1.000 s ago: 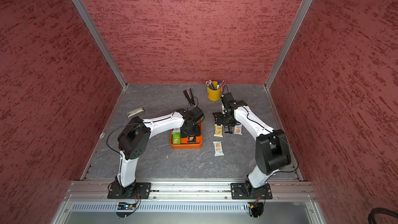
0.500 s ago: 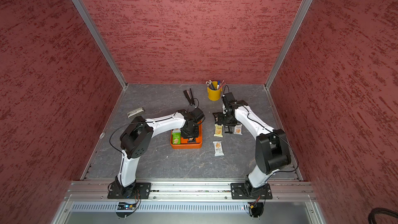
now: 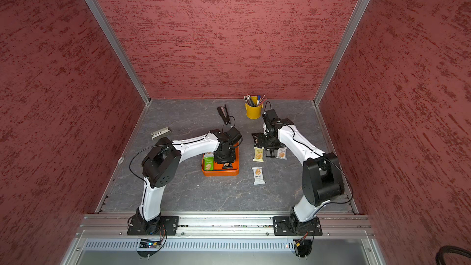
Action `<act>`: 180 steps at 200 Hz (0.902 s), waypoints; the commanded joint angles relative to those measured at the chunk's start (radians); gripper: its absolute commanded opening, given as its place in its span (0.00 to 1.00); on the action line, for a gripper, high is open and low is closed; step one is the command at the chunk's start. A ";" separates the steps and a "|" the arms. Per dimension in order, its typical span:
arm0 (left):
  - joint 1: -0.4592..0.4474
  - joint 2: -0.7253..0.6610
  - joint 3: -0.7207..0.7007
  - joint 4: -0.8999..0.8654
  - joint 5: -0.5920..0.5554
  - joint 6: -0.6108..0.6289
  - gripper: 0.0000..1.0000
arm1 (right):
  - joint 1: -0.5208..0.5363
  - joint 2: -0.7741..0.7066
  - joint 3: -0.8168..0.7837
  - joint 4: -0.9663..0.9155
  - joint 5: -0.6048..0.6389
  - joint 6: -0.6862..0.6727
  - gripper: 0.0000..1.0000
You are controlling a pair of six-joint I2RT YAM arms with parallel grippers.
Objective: Take the cookies out of the storage box
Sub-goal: Pick up the cookie from the storage box, then place the cookie at the center of the board.
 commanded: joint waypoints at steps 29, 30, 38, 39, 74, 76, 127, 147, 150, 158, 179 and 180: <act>0.036 -0.097 0.023 -0.009 -0.018 0.011 0.38 | -0.009 -0.022 0.024 -0.004 -0.028 0.011 0.59; 0.036 -0.098 0.025 -0.010 -0.019 0.013 0.38 | -0.008 -0.022 0.024 -0.003 -0.029 0.011 0.59; 0.043 -0.107 0.037 -0.020 -0.023 0.021 0.38 | -0.010 -0.024 0.024 -0.002 -0.035 0.015 0.59; 0.043 -0.108 0.039 -0.022 -0.024 0.022 0.38 | -0.009 -0.024 0.025 -0.002 -0.035 0.015 0.59; 0.081 -0.147 0.073 -0.047 -0.038 0.065 0.39 | -0.010 -0.035 0.012 0.018 -0.060 0.043 0.58; 0.084 -0.149 0.074 -0.049 -0.040 0.068 0.39 | -0.009 -0.036 0.012 0.020 -0.063 0.044 0.58; 0.208 -0.218 0.049 -0.059 -0.022 0.154 0.39 | -0.008 -0.032 0.003 0.051 -0.072 0.105 0.58; 0.269 -0.239 0.043 -0.065 -0.018 0.203 0.40 | -0.009 -0.034 0.012 0.068 -0.083 0.131 0.58; 0.279 -0.241 0.040 -0.063 -0.016 0.209 0.40 | -0.008 -0.032 0.015 0.069 -0.082 0.132 0.58; 0.306 -0.246 0.036 -0.058 -0.009 0.228 0.40 | -0.009 -0.026 0.023 0.068 -0.074 0.137 0.58; 0.376 -0.240 0.029 -0.047 -0.001 0.283 0.40 | -0.008 -0.003 0.048 0.064 -0.056 0.143 0.58; 0.379 -0.240 0.029 -0.047 -0.002 0.285 0.40 | -0.008 -0.002 0.049 0.064 -0.056 0.144 0.58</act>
